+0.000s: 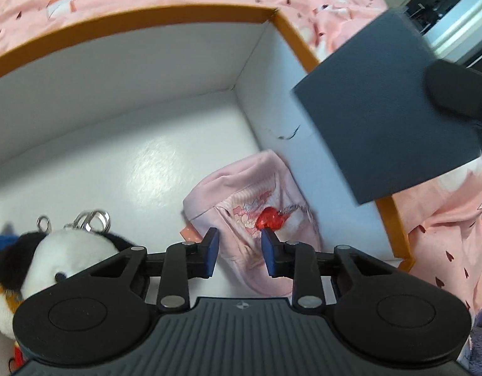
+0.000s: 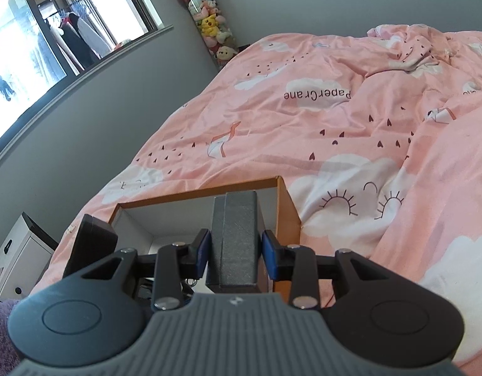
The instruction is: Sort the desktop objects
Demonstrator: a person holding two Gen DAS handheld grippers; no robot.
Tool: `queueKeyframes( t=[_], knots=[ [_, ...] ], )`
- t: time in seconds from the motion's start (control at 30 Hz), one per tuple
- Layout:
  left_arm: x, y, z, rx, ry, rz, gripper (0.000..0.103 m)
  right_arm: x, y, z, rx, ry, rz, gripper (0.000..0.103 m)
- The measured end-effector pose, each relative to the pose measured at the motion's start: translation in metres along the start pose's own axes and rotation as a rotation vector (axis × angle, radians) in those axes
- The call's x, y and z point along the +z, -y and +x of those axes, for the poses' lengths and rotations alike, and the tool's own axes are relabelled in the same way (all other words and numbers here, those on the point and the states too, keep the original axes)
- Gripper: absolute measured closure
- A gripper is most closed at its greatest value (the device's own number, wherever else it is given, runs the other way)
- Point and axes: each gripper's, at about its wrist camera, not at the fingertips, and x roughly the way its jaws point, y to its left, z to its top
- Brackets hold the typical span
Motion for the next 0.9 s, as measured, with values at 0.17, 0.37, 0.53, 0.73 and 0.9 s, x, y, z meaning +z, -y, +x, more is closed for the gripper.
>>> queueKeyframes(
  t=[0.17, 0.37, 0.53, 0.73, 0.9],
  knots=[
    [-0.005, -0.002, -0.015, 0.024, 0.022, -0.002, 0.069, -0.003, -0.006, 0.005, 0.011, -0.017, 0.0, 0.065],
    [-0.026, -0.01, -0.083, 0.132, 0.176, 0.009, 0.069, -0.013, -0.022, 0.016, 0.061, -0.051, 0.013, 0.065],
    [-0.048, -0.026, -0.125, 0.205, 0.247, -0.031, 0.069, -0.031, -0.045, 0.046, 0.096, -0.133, 0.021, 0.065],
    [-0.061, -0.042, -0.127, 0.267, 0.263, -0.079, 0.069, -0.052, -0.06, 0.082, 0.012, -0.229, 0.039, 0.065],
    [-0.077, -0.056, -0.126, 0.263, 0.271, -0.107, 0.069, -0.061, -0.069, 0.098, -0.063, -0.266, 0.036, 0.065]
  ],
)
